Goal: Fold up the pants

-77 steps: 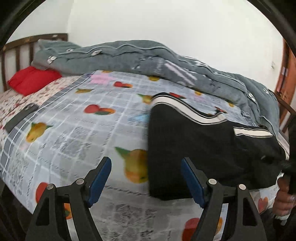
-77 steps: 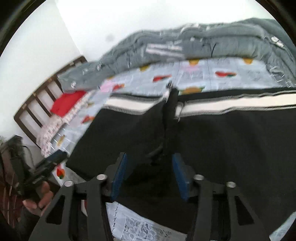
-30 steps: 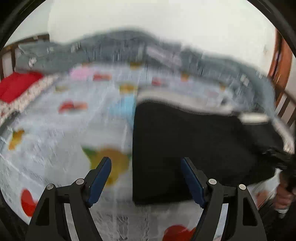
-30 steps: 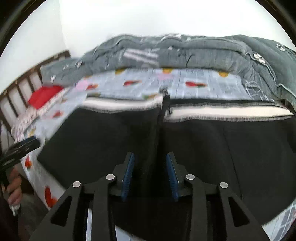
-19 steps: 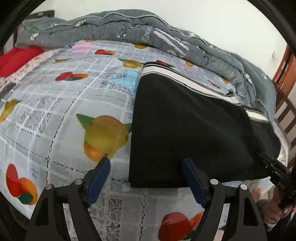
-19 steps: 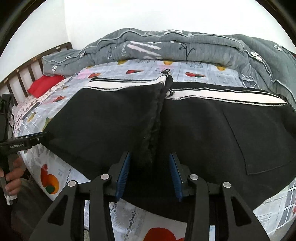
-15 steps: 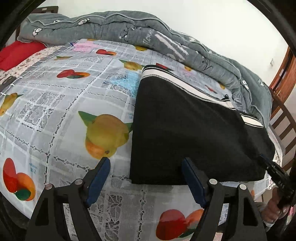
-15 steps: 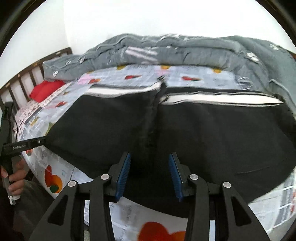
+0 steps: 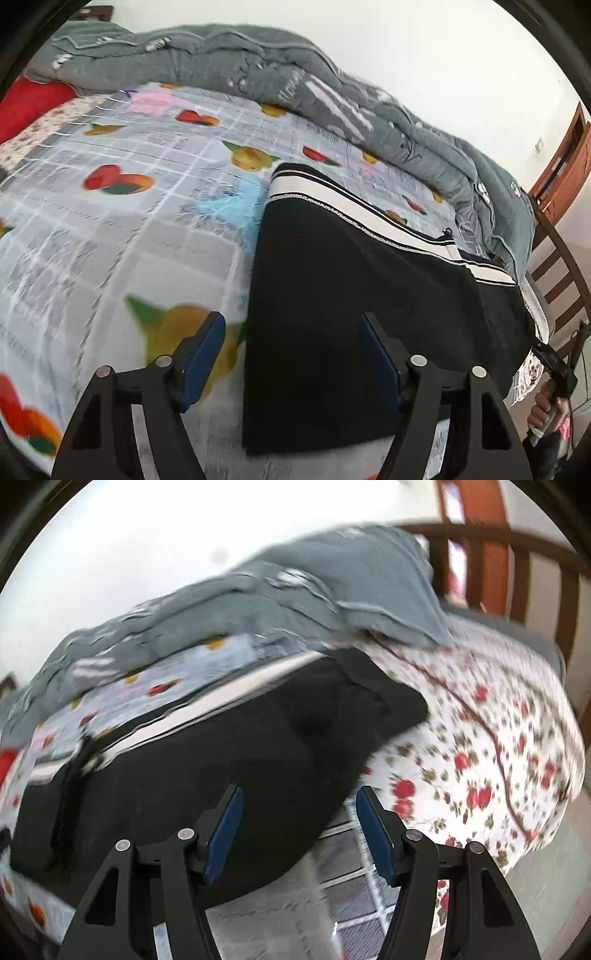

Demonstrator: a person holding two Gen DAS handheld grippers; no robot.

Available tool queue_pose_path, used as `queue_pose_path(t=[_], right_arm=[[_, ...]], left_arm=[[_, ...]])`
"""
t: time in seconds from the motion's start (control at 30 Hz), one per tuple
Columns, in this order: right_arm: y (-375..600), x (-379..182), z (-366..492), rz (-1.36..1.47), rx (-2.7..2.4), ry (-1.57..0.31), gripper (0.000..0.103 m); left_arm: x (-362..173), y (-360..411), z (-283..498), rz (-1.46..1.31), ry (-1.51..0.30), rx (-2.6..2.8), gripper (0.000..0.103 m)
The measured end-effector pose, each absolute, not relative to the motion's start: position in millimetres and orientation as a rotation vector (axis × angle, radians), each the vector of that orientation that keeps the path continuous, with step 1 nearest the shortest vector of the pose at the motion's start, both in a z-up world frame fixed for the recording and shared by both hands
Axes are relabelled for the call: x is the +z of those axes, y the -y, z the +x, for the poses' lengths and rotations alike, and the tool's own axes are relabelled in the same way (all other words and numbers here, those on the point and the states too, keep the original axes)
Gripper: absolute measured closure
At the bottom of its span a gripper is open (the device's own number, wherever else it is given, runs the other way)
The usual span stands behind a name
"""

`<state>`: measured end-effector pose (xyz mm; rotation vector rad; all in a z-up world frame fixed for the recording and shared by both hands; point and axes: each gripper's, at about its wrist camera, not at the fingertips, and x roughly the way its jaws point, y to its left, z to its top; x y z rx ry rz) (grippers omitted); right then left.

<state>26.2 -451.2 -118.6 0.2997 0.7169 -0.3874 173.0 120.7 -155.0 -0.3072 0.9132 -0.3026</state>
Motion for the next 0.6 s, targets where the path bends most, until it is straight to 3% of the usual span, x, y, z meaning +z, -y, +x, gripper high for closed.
queue_pose_path(t=[0.07, 0.13, 0.33, 0.43, 0.47, 0.6], right_arm=[[471, -129, 34, 0.396, -0.378, -0.725, 0.041], [487, -139, 46, 0.483, -0.356, -0.745, 0.041], [500, -149, 94, 0.461, -0.351, -0.75, 0.045], [502, -145, 107, 0.475, -0.408, -0.761, 0.064], [497, -139, 108, 0.446, -0.437, -0.742, 0.087], [449, -98, 102, 0.193, -0.447, -0.601, 0.09]], left_arm=[[-164, -119, 192, -0.331, -0.958, -0.317, 0.037], [-174, -121, 207, -0.381, -0.987, -0.334, 0.05], [-181, -125, 245, -0.501, -1.037, -0.382, 0.053], [-184, -123, 259, -0.517, -1.059, -0.351, 0.072], [-185, -123, 261, -0.514, -1.059, -0.343, 0.086], [-174, -123, 258, -0.483, -1.001, -0.371, 0.093]])
